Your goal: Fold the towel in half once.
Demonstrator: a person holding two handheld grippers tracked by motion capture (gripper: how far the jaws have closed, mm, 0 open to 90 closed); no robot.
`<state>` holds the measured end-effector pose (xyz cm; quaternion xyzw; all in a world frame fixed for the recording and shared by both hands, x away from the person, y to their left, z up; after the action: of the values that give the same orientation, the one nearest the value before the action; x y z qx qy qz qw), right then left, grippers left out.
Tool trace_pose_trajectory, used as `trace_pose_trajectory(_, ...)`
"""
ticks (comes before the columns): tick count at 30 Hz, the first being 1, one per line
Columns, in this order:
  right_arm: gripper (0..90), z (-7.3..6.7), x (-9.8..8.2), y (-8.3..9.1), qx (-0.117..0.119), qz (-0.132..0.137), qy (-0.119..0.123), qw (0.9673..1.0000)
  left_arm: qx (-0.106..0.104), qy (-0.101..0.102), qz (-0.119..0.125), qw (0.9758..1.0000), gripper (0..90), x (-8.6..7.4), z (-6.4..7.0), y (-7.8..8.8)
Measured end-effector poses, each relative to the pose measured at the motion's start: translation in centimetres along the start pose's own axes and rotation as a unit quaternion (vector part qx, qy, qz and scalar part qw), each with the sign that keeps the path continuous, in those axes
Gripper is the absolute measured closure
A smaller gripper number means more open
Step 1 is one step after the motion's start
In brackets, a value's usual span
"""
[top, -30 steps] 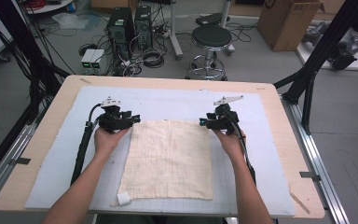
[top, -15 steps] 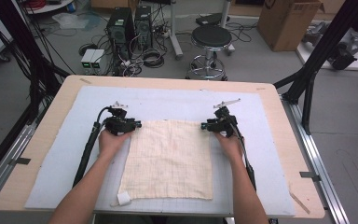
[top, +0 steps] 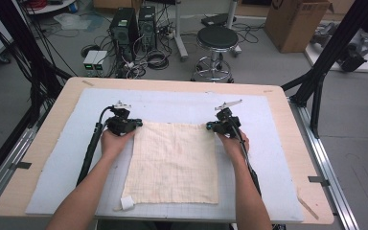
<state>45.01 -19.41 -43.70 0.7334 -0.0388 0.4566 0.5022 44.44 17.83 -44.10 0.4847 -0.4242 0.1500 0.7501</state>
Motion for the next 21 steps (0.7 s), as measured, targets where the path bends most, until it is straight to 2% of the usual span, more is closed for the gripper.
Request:
trace_pose_trajectory(3, 86.4, 0.5, 0.6, 0.8, 0.006, 0.013, -0.018, 0.9997, 0.0, 0.0, 0.005, 1.0, 86.1, 1.0, -0.5, 0.5)
trace_pose_trajectory(5, 86.3, 0.5, 1.3, 1.4, 0.004, 0.027, -0.016, 0.9995, -0.001, -0.003, 0.022, 0.9997, 86.1, 1.8, -0.4, 1.0)
trace_pose_trajectory(7, 86.4, 0.4, 1.9, 1.9, -0.002, 0.033, -0.01, 0.9994, -0.001, -0.007, 0.029, 0.9996, 86.1, 2.4, -0.3, 1.3)
trace_pose_trajectory(9, 86.3, 0.6, 2.1, 2.3, 0.0, 0.041, -0.018, 0.999, -0.003, -0.002, 0.034, 0.9994, 86.0, 2.8, -0.4, 1.6)
trace_pose_trajectory(11, 86.3, 0.8, 2.1, 2.6, 0.012, 0.053, -0.026, 0.9982, -0.009, 0.008, 0.041, 0.9991, 86.0, 2.9, -0.5, 1.9)
trace_pose_trajectory(15, 86.3, 0.6, 1.9, 3.2, 0.029, 0.047, -0.027, 0.9981, -0.009, -0.004, 0.03, 0.9995, 86.0, 2.7, -0.1, 2.3)
trace_pose_trajectory(21, 86.3, 0.4, 1.7, 4.4, 0.045, 0.058, -0.034, 0.9967, -0.02, -0.003, 0.042, 0.9989, 86.0, 2.5, 0.3, 3.3)
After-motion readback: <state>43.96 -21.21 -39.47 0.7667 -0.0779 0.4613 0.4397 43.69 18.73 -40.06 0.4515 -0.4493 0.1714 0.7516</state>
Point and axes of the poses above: each handheld gripper's, and its own axes: y roughly backward along the jaws, x roughly out of its top, z roughly to its right, the point moved 2 cm from there along -y, roughly forward along the jaws, and after that the axes turned 1 degree about -x, right-handed, at the moved point
